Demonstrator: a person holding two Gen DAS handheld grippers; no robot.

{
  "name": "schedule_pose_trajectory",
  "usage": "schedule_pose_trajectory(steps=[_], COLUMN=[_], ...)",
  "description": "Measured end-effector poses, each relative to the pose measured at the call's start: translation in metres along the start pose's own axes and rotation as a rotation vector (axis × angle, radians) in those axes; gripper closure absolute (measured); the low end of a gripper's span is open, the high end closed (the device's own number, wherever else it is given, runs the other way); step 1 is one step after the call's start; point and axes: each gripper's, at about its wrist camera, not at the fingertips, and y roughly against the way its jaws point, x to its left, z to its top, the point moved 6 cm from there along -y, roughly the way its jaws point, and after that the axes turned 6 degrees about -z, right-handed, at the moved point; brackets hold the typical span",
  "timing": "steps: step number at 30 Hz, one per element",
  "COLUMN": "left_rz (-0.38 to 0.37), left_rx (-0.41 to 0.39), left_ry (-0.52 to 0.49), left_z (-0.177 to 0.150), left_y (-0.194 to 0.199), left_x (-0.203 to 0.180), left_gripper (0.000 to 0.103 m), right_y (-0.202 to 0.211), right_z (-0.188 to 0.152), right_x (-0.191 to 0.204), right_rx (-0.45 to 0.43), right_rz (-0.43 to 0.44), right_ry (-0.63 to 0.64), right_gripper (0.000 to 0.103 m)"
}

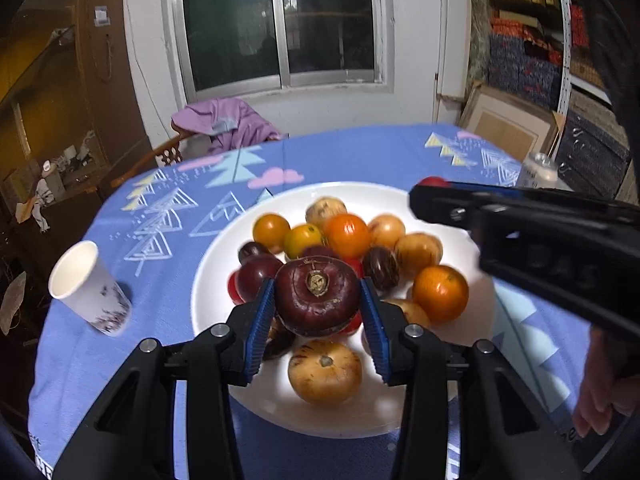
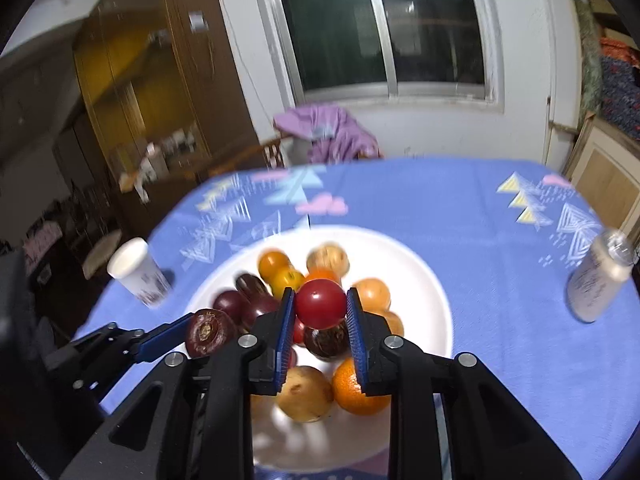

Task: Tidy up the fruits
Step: 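Place the purple fruit on the plate with the left tool while the right tool places the tomato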

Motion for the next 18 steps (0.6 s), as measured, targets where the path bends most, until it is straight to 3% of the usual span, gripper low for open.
schedule_pose_trajectory(steps=[14, 18], left_rz=[0.019, 0.022], left_rx=[0.039, 0.035], left_ry=[0.031, 0.025], left_z=[-0.017, -0.017], left_y=[-0.036, -0.036], left_x=[0.012, 0.010], left_gripper=[0.060, 0.049], right_y=[-0.042, -0.039], right_z=[-0.020, -0.021], right_x=[0.001, 0.006], right_rx=[0.057, 0.048], right_rz=[-0.023, -0.038], right_ry=[0.012, 0.043], right_gripper=[0.075, 0.059])
